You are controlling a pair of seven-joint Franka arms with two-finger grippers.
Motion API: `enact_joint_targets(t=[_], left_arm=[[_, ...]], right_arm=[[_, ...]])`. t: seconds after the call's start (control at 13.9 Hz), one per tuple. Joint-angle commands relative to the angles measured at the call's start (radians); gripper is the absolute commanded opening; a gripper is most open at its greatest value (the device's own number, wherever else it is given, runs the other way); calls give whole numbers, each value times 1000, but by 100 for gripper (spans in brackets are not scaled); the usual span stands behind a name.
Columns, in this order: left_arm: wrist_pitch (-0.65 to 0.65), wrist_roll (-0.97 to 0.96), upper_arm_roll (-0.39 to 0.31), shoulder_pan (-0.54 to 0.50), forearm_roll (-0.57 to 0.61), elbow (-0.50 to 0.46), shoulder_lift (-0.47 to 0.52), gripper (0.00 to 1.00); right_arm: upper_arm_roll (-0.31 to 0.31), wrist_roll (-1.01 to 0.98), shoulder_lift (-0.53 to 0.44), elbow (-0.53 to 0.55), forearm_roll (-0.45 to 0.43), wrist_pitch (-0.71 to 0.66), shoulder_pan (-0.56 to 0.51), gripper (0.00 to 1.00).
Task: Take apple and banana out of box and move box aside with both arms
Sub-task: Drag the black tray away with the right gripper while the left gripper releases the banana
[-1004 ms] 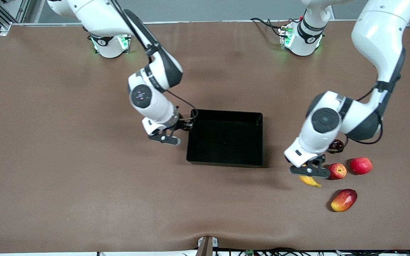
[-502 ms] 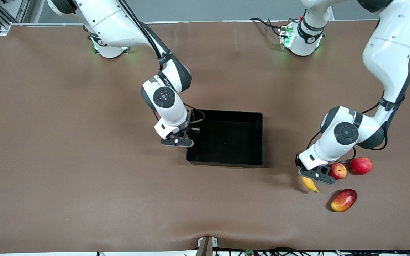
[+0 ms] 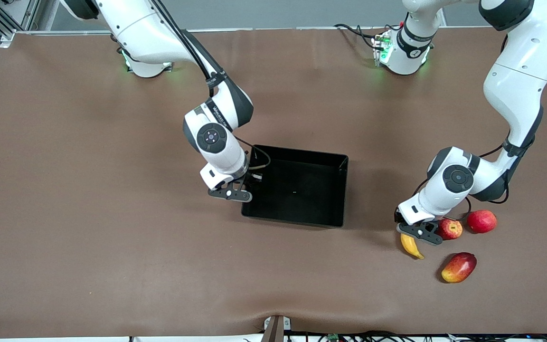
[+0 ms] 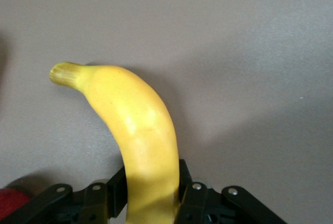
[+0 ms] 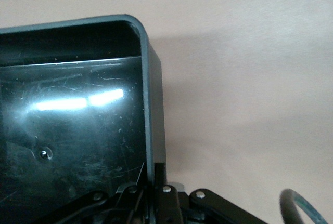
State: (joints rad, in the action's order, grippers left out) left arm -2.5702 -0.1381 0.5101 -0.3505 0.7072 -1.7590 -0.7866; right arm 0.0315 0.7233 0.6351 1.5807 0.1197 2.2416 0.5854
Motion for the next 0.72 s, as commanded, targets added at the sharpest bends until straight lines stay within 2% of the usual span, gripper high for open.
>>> enact_joint_targets(t=[0.0,0.07,0.14,0.22,0.43,0.65], left_arm=[[-15,-6,-25,2,35,9,9,4],[-13,-2,-25,-4,35,9,17,21],[-13,0,-24,-5,34,9,18,65],[-13,-1,-24,-5,35,9,18,100],[-2,-26,-15,-4,12,9,55,100],[146,-57,39,-1,-110,18,150,100]], right_arm=[[15,-53,-44,-80,21,-167,-70,0],[10,-85,-72,-83,21,-204,-88,0],[13,-132,-101,-82,21,-253,-136,0],[16,-180,-126,-79,23,-285,-175,0],[15,-260,-190,-73,29,-385,-269,0],[15,-443,-282,19,29,-433,-425,0]])
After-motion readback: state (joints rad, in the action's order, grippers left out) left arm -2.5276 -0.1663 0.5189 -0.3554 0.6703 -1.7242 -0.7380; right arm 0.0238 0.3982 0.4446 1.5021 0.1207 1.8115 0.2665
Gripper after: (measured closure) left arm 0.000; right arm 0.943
